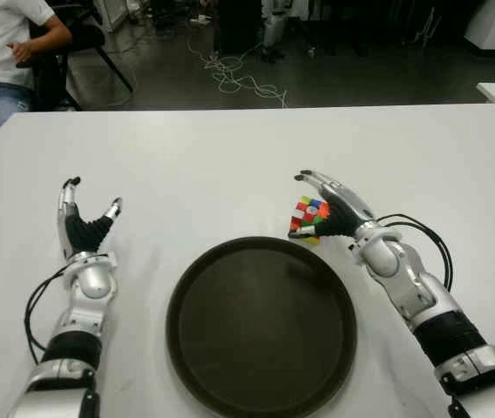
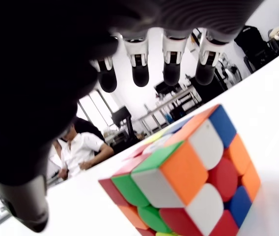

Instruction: Pick up the Rubik's Cube and put it in the plate

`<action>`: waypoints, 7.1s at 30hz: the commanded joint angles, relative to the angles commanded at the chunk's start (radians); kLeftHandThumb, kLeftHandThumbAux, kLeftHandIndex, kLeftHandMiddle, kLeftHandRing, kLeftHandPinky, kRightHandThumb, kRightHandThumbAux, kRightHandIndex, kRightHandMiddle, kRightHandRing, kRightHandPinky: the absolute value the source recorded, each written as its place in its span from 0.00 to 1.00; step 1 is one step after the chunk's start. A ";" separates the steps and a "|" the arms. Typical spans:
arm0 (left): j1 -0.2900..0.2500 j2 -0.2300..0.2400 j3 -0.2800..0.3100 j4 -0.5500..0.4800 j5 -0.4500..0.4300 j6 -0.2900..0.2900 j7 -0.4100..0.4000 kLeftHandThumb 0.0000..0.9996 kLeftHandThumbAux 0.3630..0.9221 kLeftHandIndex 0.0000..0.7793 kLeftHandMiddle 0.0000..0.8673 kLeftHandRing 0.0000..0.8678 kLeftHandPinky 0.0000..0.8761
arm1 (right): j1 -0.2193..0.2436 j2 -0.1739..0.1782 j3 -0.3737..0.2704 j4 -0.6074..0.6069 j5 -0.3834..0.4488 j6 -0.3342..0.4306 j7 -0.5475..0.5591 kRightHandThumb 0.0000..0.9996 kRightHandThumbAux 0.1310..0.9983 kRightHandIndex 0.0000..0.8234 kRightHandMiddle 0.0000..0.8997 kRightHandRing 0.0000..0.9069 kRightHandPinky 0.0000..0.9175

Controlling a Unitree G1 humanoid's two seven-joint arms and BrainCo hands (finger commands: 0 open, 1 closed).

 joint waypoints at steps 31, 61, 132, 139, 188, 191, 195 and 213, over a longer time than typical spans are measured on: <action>-0.009 0.007 -0.005 0.030 -0.002 -0.004 0.007 0.00 0.61 0.06 0.06 0.03 0.01 | -0.038 -0.016 0.023 -0.001 -0.043 0.066 0.027 0.00 0.72 0.00 0.00 0.00 0.03; -0.008 0.009 -0.002 0.031 -0.018 -0.029 -0.011 0.00 0.61 0.06 0.08 0.05 0.02 | -0.068 -0.012 -0.008 0.073 -0.003 0.064 -0.002 0.00 0.75 0.00 0.00 0.00 0.04; -0.011 0.004 -0.009 0.032 -0.019 -0.021 0.002 0.00 0.64 0.06 0.08 0.06 0.05 | -0.105 -0.002 0.084 0.132 -0.035 0.025 0.021 0.00 0.67 0.00 0.00 0.00 0.00; -0.010 0.006 -0.011 0.037 -0.017 -0.034 0.004 0.00 0.65 0.06 0.07 0.05 0.03 | -0.107 0.002 0.086 0.132 -0.037 0.032 0.023 0.00 0.67 0.00 0.00 0.00 0.02; -0.011 0.004 -0.011 0.036 -0.022 -0.030 0.006 0.00 0.61 0.06 0.06 0.03 0.03 | -0.132 0.013 0.069 0.214 -0.036 0.052 -0.020 0.00 0.76 0.00 0.00 0.00 0.04; -0.011 0.004 -0.009 0.036 -0.026 -0.032 0.001 0.00 0.59 0.06 0.07 0.04 0.03 | -0.131 0.015 0.068 0.209 -0.034 0.058 -0.015 0.00 0.76 0.00 0.00 0.00 0.04; -0.010 0.006 -0.012 0.036 -0.023 -0.031 0.004 0.00 0.60 0.06 0.06 0.03 0.02 | -0.131 0.017 0.068 0.213 -0.033 0.058 -0.020 0.00 0.78 0.00 0.00 0.00 0.04; -0.003 0.003 -0.011 0.022 -0.023 -0.030 0.005 0.00 0.62 0.07 0.07 0.05 0.03 | -0.130 0.012 0.079 0.215 -0.041 0.062 -0.009 0.00 0.75 0.00 0.00 0.00 0.03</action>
